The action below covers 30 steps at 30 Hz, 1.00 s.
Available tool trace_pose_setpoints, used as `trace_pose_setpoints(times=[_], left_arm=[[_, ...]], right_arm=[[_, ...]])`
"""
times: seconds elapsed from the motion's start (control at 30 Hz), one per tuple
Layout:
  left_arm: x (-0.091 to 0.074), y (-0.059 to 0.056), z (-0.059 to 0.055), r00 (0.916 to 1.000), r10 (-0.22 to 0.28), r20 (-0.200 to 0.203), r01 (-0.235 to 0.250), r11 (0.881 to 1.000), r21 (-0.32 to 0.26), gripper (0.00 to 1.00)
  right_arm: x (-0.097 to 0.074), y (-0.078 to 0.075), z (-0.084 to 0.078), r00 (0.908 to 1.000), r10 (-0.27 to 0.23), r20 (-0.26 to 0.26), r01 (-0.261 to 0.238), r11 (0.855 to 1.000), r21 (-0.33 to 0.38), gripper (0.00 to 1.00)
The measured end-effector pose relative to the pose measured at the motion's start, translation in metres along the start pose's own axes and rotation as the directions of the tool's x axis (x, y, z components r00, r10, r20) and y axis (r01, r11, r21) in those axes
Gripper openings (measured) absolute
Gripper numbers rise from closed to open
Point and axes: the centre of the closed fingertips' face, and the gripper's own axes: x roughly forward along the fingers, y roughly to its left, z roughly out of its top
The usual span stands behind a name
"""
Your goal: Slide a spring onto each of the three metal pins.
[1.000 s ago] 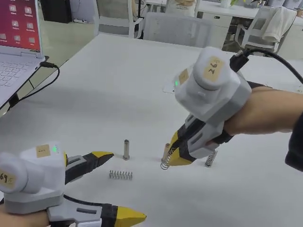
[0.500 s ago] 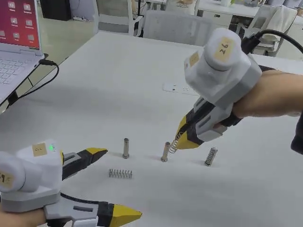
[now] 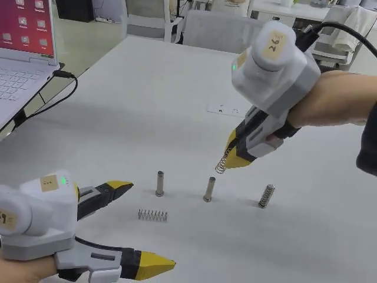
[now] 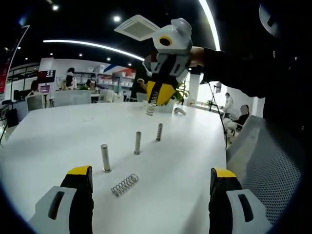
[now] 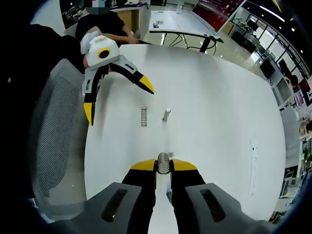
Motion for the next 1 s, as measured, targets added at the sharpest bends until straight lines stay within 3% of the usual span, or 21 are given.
trace_pose_setpoints(times=[0.53, 1.0], left_arm=[[-0.005, 0.003, -0.003, 0.9999, 0.016, 0.002, -0.016, 1.0, -0.015, 0.98], [-0.004, 0.005, -0.006, 0.9999, 0.015, 0.0, -0.015, 1.0, -0.024, 0.97]], right_arm=[[0.033, -0.018, -0.01, 0.9958, 0.048, -0.079, -0.048, 0.999, 0.002, 0.08], [0.042, -0.021, -0.017, 0.992, 0.052, -0.114, -0.053, 0.999, 0.0, 0.08]])
